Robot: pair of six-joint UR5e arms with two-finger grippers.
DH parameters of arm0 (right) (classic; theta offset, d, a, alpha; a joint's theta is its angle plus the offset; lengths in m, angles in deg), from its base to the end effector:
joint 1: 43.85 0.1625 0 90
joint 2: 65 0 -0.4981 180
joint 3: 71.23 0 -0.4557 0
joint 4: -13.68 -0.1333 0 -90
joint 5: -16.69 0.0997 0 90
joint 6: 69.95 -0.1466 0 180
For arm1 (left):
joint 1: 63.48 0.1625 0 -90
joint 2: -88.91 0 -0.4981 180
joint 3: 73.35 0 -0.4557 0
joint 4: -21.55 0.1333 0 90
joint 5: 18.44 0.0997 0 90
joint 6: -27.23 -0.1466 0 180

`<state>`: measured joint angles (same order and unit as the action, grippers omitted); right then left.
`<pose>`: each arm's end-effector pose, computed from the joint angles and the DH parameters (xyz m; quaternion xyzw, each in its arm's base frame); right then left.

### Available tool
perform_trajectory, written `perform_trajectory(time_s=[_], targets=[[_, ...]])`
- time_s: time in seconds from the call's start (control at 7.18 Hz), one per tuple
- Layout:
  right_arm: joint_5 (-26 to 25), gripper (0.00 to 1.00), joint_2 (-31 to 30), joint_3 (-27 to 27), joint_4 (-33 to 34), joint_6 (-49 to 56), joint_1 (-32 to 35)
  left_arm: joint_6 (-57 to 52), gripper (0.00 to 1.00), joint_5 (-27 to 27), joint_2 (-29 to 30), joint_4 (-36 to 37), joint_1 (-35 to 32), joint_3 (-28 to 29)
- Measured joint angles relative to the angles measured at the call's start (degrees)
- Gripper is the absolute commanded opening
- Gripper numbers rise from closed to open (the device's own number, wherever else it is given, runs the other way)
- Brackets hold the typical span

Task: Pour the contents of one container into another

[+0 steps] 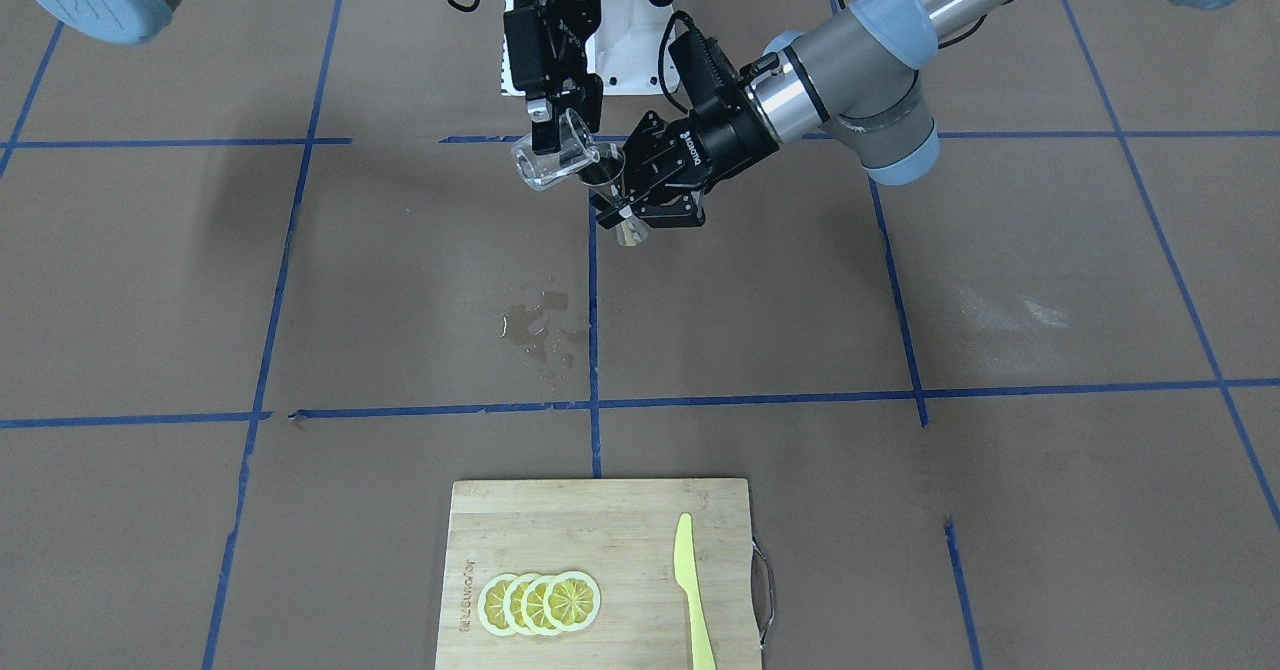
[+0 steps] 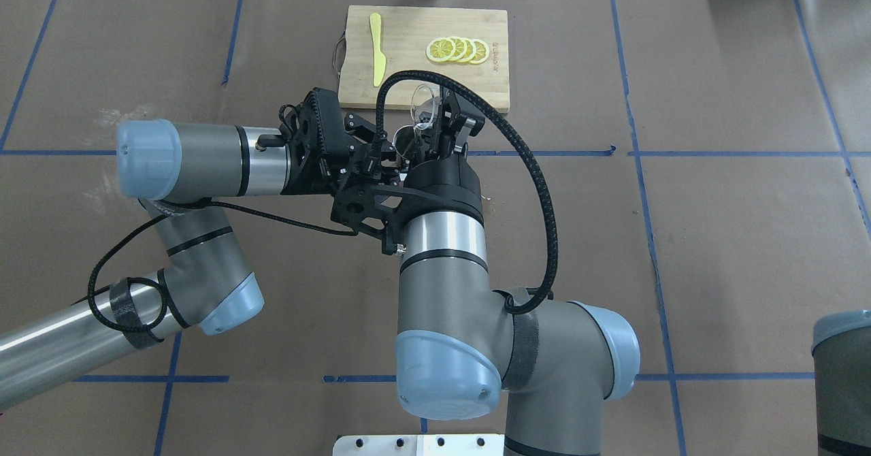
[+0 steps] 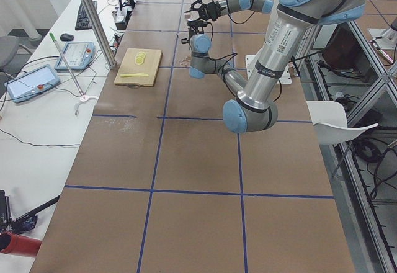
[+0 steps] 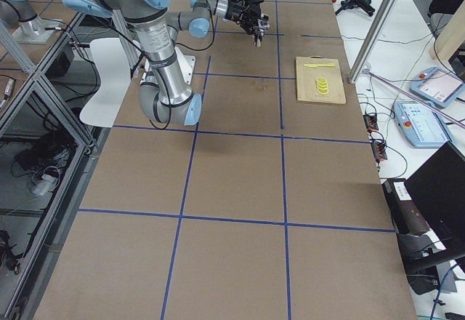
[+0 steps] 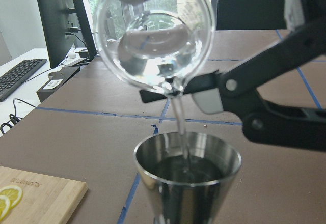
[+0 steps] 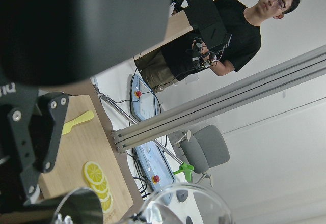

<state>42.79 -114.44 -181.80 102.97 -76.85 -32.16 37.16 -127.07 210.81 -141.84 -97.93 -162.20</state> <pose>-0.5807 -0.3907 0.0844 0.6282 0.0390 -0.2040 0.7498 0.5821 -0.5042 0.2218 0.6009 0.5046 0.3528 0.5097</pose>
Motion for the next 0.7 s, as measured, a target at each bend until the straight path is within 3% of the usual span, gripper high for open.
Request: perform_trajectory(time_s=[0.7], targets=[[2.12, 0.0, -0.24, -1.39, -2.04, -13.63, 0.03, 0.08, 0.0, 0.0, 0.07, 0.0, 0.0, 0.0]])
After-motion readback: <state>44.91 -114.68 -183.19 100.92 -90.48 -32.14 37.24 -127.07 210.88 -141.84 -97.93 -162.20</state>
